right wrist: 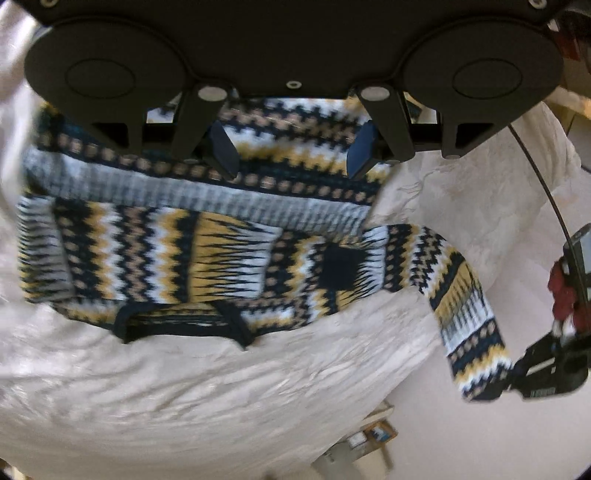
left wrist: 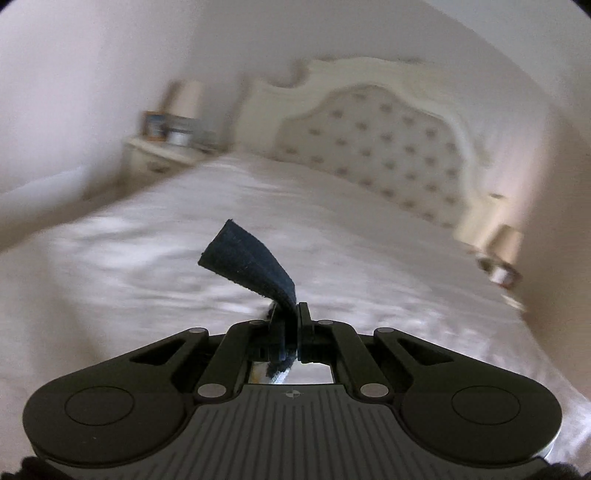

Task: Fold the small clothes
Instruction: 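Fold the cuff across the sweater body with the left tool and release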

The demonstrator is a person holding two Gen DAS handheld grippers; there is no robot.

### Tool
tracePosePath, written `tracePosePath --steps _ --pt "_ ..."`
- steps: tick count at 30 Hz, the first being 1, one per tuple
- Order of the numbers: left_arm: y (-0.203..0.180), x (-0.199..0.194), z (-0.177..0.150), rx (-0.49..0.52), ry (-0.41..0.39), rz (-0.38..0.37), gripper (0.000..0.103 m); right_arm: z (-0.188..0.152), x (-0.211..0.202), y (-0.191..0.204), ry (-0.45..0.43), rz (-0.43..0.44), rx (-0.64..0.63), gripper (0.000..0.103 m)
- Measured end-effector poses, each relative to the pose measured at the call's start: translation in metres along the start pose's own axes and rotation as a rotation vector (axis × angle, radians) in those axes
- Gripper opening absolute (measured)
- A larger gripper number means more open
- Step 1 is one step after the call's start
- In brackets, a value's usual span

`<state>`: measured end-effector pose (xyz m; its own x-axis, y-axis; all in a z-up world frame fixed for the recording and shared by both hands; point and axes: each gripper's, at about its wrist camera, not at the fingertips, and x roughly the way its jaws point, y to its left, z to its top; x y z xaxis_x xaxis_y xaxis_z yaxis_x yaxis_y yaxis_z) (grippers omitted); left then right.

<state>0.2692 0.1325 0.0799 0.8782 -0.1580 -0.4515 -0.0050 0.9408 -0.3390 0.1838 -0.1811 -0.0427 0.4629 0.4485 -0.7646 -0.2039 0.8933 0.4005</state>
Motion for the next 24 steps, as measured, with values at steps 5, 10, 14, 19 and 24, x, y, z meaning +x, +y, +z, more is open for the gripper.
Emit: tracePosePath --steps 5,10,14,19,24 --pt "-0.086 0.053 -0.044 0.020 0.114 -0.128 0.005 -0.008 -0.024 -0.043 -0.026 -0.031 0.046 0.069" --pt "-0.143 0.110 -0.106 0.097 0.284 -0.210 0.007 -0.010 -0.039 -0.081 -0.044 -0.071 0.107 0.069" --pt "-0.170 0.133 -0.147 0.136 0.419 -0.298 0.035 -0.010 -0.041 -0.099 -0.046 -0.096 0.143 0.069" --pt "-0.173 0.118 -0.160 0.165 0.447 -0.335 0.047 -0.003 -0.034 -0.109 -0.046 -0.116 0.156 0.069" --pt "-0.151 0.106 -0.153 0.238 0.422 -0.253 0.053 0.016 -0.017 -0.113 -0.052 -0.140 0.142 0.069"
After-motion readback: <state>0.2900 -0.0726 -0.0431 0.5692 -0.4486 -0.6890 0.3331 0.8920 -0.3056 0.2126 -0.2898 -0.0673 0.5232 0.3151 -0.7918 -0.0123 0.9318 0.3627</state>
